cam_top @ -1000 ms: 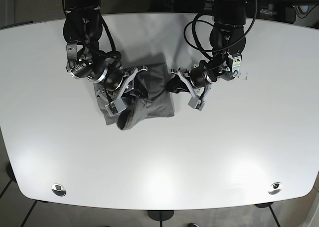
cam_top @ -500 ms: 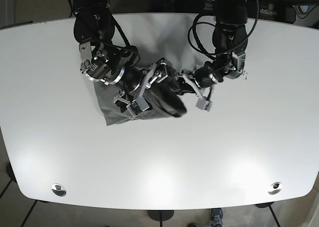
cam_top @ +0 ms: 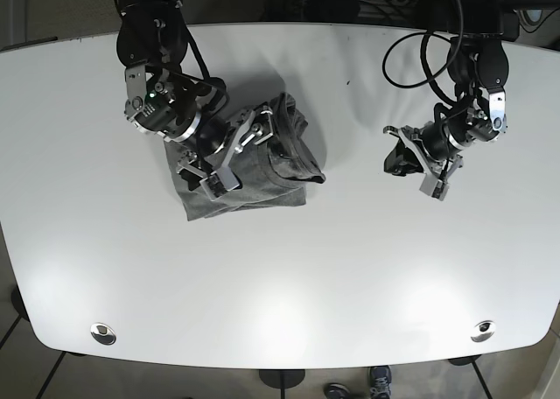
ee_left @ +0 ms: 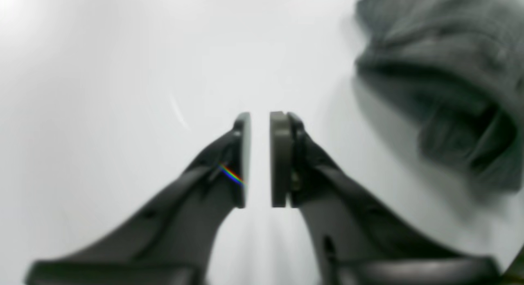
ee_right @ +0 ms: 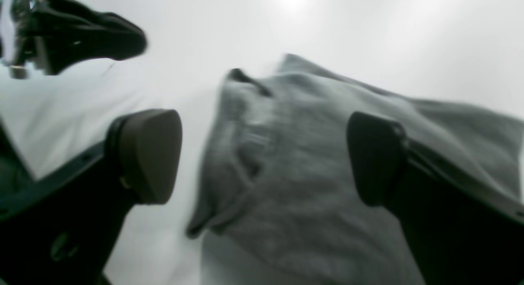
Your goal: Fold the T-shirt properly
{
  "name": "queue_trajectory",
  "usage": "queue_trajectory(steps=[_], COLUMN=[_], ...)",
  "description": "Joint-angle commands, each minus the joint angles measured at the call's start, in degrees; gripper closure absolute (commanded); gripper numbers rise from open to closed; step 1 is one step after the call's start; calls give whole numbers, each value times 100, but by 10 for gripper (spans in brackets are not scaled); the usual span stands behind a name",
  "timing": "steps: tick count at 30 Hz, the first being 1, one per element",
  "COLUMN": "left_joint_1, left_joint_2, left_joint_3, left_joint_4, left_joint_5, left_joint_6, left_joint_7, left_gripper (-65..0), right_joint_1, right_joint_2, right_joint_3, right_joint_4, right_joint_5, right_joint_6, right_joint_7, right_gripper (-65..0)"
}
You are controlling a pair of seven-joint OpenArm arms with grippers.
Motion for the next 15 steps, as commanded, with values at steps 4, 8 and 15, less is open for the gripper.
queue_trajectory(steps=[4, 8, 15], left_joint_1=[323, 349, 587], left_joint_2=[547, 1356, 2129], left_joint_3=[386, 1230, 2698], left_joint_4=[1138, 1719, 1481], left_joint_5=[761, 2001, 3627], left_joint_6=[-33, -33, -25], left_joint_7=[-138, -138, -1413], left_gripper=[-190, -190, -64], right_joint_1=[615, 1239, 1934], right_joint_2=[-65, -47, 269], right_joint_3=[-34, 916, 1276], right_joint_4=[3, -472, -2213], right_joint_5=[-1364, -1364, -1373], right_joint_6=[12, 56, 74], right_joint_7=[151, 160, 872], right_gripper=[-569, -400, -73])
